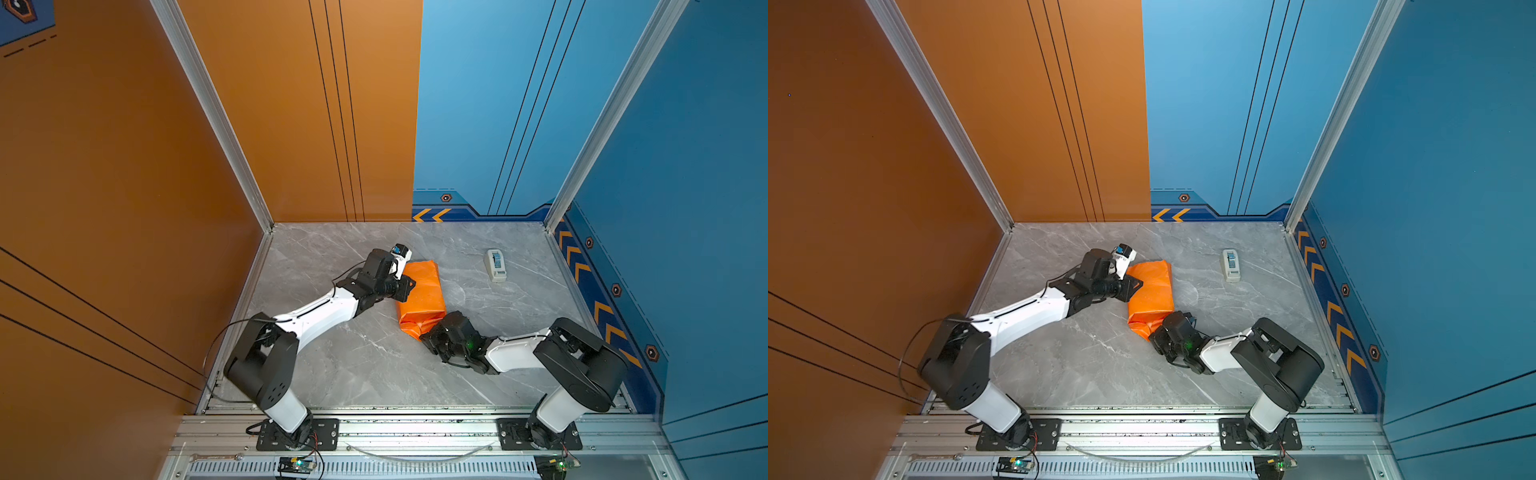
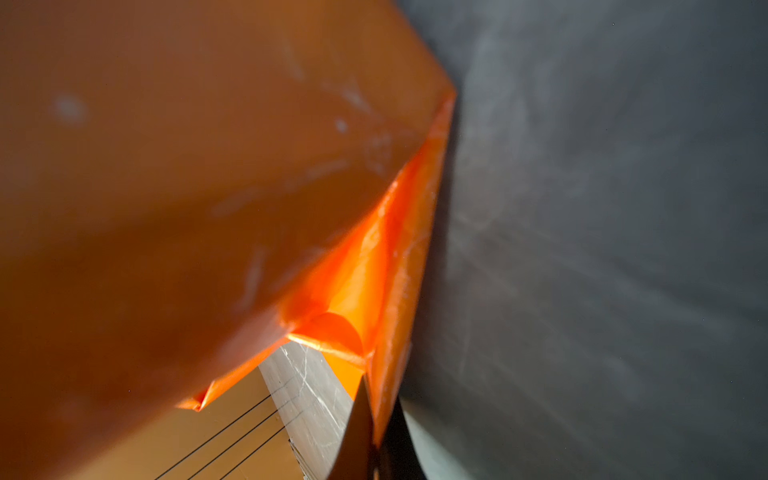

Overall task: Wrap the gift box in paper
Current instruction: 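Tip the box down with the left gripper while the right holds the end paper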

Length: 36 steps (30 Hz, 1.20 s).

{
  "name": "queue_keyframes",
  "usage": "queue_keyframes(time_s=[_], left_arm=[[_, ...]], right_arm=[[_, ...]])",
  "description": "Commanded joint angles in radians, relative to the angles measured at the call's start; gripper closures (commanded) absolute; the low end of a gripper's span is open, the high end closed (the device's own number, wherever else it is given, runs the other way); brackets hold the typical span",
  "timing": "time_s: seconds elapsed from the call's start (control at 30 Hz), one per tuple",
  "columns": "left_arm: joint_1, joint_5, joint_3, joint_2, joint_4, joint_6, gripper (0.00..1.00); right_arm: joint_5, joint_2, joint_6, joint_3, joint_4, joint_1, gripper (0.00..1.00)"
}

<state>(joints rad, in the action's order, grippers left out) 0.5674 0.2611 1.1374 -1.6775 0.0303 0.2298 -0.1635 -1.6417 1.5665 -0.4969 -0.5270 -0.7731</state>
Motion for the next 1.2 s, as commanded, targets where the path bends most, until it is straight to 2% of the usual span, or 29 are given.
queue_keyframes(time_s=[0.0, 0.1, 0.23, 0.5, 0.67, 1.17], left_arm=[[-0.014, 0.103, 0.084, -0.102, 0.064, -0.074, 0.79], [-0.013, 0.145, 0.130, -0.173, 0.072, -0.086, 0.80], [-0.005, 0.135, 0.119, -0.206, 0.079, -0.102, 0.80], [0.009, 0.047, 0.059, -0.214, 0.095, -0.138, 0.80], [0.024, 0.039, 0.046, -0.221, 0.091, -0.139, 0.80], [0.046, 0.030, 0.039, -0.220, 0.084, -0.135, 0.78]], right_arm=[[-0.014, 0.023, -0.031, -0.017, 0.038, 0.010, 1.00], [-0.015, 0.035, -0.031, -0.017, 0.043, 0.019, 1.00], [-0.015, 0.066, -0.043, -0.025, 0.076, 0.032, 1.00], [-0.034, 0.116, -0.068, -0.053, 0.122, 0.064, 1.00], [-0.048, 0.140, -0.086, -0.082, 0.149, 0.111, 1.00], [-0.063, 0.179, -0.111, -0.113, 0.158, 0.153, 1.00]])
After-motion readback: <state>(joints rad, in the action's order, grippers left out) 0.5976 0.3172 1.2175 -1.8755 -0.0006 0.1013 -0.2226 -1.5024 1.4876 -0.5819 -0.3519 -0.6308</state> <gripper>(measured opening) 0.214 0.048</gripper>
